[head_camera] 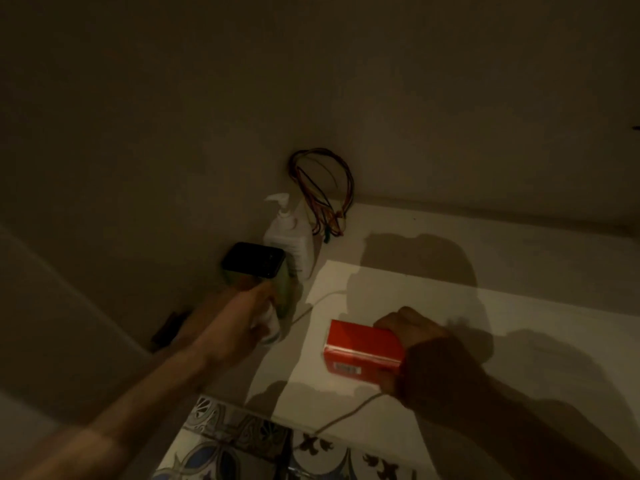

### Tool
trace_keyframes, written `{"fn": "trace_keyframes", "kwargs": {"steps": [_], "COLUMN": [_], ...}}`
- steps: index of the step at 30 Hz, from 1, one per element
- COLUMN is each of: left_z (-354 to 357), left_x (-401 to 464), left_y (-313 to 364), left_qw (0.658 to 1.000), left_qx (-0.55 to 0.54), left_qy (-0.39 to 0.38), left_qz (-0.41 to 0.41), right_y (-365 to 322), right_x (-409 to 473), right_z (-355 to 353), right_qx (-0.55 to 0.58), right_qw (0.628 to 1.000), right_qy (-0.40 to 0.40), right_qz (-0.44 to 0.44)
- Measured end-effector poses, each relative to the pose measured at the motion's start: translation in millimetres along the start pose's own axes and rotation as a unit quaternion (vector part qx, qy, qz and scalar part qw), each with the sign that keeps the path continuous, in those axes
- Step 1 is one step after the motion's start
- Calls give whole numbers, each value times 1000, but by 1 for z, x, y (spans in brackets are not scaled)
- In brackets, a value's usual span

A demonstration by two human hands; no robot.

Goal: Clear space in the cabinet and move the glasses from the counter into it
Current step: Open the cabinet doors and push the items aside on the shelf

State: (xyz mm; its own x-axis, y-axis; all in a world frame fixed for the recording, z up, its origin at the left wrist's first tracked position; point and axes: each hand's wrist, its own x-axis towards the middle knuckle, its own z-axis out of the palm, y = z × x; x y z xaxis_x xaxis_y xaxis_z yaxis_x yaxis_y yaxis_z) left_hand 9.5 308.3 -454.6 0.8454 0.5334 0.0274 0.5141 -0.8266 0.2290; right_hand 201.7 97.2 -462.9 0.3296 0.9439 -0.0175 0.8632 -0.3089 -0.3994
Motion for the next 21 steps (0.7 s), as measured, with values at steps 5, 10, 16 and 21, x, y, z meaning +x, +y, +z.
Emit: {"fn": "trace_keyframes", "kwargs": {"steps": [5,10,16,21], "left_z": [-23,-13,5,5], "left_x": [3,5,9,12], "left_y": [-26,-33,-39,-41], "left_qw": [994,993,987,980], "left_qx": [29,28,121,175], "left_qy": [-65,-73,-31,-27], "left_qz": [-83,-83,-99,-88], "right_y": [-45,-83,-102,-105], "right_x": [16,25,27,31], "right_z": [19,32,44,51], "right_qx": [1,24,26,23], "right_qw": [998,998,998,998], "right_qy": [-59,-47,-58,-57], "right_qz": [-22,-37,-28,-20]}}
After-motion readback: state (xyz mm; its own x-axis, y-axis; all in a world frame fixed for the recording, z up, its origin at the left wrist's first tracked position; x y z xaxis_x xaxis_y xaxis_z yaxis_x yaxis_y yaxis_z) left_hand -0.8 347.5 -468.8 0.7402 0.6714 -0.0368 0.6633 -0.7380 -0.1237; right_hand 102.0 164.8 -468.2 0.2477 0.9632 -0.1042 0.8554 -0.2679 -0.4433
